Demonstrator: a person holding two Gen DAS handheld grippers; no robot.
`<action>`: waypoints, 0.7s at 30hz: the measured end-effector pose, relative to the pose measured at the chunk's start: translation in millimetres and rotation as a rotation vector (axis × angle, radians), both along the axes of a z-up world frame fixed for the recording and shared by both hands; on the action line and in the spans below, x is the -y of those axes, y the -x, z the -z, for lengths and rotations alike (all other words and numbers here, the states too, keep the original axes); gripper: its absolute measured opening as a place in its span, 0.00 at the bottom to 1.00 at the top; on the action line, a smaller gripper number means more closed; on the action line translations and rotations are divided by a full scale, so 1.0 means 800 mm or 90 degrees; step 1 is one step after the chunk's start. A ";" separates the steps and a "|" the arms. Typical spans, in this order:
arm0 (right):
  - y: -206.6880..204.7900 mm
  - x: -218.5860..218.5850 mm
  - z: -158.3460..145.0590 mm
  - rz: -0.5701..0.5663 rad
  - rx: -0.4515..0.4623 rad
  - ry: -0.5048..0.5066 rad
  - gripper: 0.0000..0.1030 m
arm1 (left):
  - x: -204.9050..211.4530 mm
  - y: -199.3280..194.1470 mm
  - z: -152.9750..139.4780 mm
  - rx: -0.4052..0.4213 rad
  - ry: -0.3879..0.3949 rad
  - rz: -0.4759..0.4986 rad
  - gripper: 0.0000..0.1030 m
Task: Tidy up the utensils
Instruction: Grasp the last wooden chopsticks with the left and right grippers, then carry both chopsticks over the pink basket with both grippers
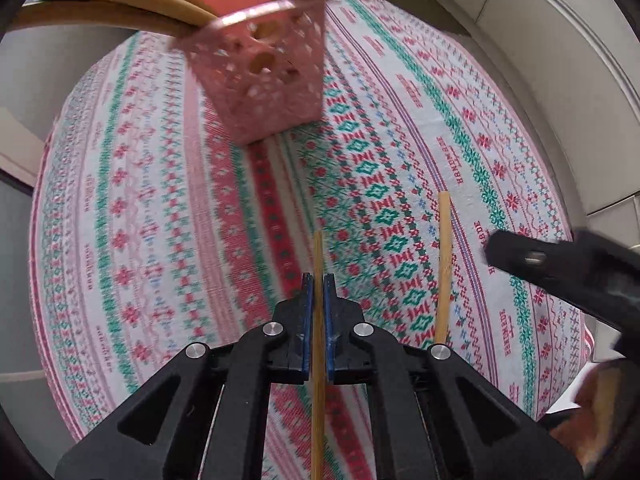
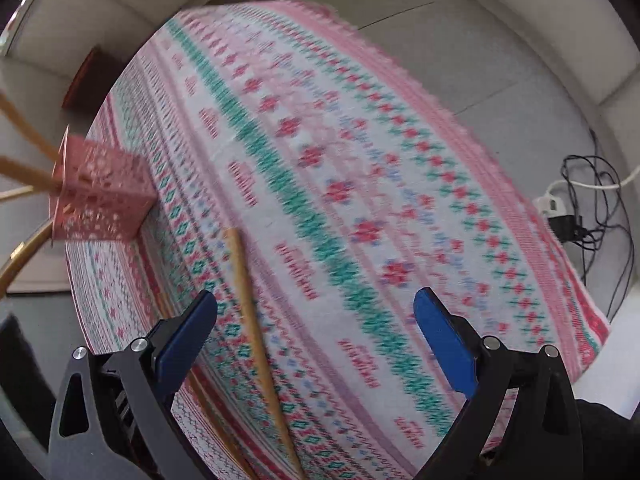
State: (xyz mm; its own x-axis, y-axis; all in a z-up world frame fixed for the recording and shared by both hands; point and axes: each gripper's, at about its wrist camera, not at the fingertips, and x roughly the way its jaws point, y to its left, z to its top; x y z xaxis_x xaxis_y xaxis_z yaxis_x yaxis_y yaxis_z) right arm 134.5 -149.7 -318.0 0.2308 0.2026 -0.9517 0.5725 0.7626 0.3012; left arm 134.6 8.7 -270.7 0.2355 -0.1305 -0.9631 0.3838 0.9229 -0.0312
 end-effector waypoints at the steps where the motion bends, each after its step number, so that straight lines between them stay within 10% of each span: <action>1: -0.006 -0.009 0.003 -0.011 -0.003 0.007 0.93 | -0.009 0.005 -0.010 0.011 0.009 -0.002 0.04; 6: -0.025 -0.050 0.014 -0.055 -0.010 0.077 0.82 | -0.033 0.025 -0.049 0.044 0.033 -0.011 0.04; 10: -0.027 -0.076 0.006 -0.094 0.004 0.161 0.22 | -0.044 0.019 -0.081 0.073 0.044 -0.010 0.04; 12: -0.024 -0.076 0.006 -0.096 0.011 0.134 0.08 | -0.049 0.024 -0.094 0.087 0.053 -0.010 0.04; 21: 0.045 -0.056 -0.065 -0.107 0.119 0.037 0.07 | -0.079 0.054 -0.156 0.166 0.104 -0.003 0.04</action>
